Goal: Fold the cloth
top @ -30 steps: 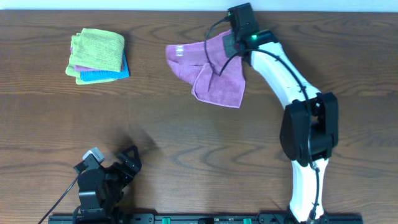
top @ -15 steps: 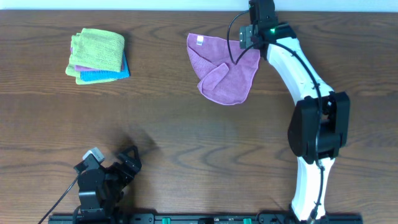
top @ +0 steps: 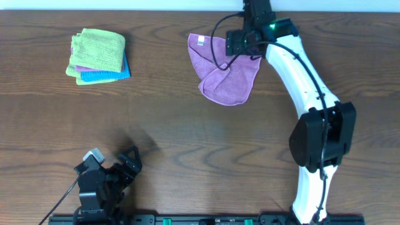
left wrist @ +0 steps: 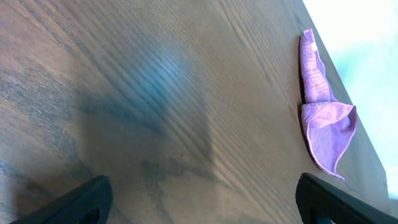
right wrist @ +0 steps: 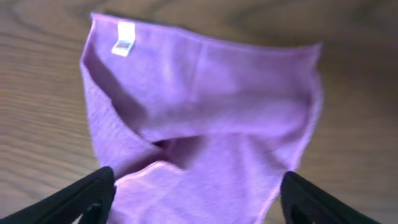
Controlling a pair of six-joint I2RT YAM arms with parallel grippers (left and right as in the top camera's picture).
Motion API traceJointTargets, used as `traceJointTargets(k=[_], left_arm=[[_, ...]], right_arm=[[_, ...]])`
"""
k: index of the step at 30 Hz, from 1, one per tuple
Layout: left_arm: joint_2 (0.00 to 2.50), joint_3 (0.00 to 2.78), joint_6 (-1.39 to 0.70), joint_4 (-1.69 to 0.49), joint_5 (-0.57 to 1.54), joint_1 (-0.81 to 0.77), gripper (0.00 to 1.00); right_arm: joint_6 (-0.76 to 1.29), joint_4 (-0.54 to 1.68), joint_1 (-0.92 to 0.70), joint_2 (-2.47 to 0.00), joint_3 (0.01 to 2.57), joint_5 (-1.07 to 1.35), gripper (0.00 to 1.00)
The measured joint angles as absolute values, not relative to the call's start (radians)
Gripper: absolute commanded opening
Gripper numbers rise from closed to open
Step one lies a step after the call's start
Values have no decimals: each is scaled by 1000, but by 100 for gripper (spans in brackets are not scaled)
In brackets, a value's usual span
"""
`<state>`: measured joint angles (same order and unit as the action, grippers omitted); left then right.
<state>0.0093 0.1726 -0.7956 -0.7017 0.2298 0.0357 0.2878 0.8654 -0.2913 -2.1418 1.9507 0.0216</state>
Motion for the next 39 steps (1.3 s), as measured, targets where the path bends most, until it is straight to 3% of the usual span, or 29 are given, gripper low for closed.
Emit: traceJointTargets(k=[16,22,30,36,39], left_arm=[[9,173,-838,-702,253,36,95],[9,173,-838,-702,256,36,95],[9,173,-838,-703,256,36,95],[9,173,-838,-703,256,36,95],[9,173,-838,-703,256,36,95]], right_arm=[[490,608,-338,-2142,1671,167,75],[520,586,-347,-2151,1670,184,50],[527,587,-347,-2155,1670,187,66],[528,583,-347,-2188,1670,186,60],[530,577,-347,-2209,1670,186,53]])
